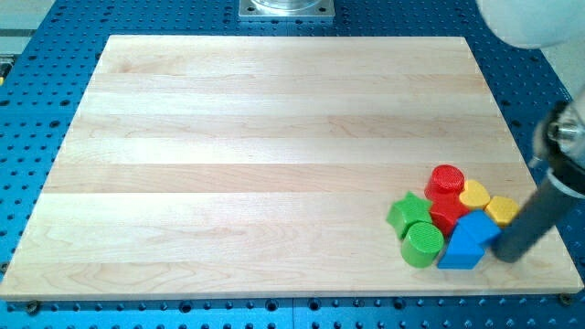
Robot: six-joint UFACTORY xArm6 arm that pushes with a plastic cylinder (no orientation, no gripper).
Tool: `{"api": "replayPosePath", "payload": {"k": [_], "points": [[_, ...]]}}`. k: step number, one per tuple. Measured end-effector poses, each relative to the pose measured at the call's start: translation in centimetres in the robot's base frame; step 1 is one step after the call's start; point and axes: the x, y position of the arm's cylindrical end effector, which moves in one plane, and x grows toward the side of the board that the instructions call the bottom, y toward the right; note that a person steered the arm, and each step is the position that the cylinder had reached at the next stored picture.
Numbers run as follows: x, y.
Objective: Move the blue triangle to the left of the green star
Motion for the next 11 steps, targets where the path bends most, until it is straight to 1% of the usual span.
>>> {"api": "replayPosePath", "payload": {"k": [1, 2, 3, 4, 5, 6, 7, 8, 9, 10, 11], "points": [[-1.2, -3.0], [0.0, 0.8], [3.5, 0.6], [3.1, -5.4], [-0.2, -7.8], [-3.4, -8.6], [-3.3, -9.7], [-1.2, -10.1], [-1.2, -15.4], [-1.9, -21.5], [-5.6, -21.2]]}}
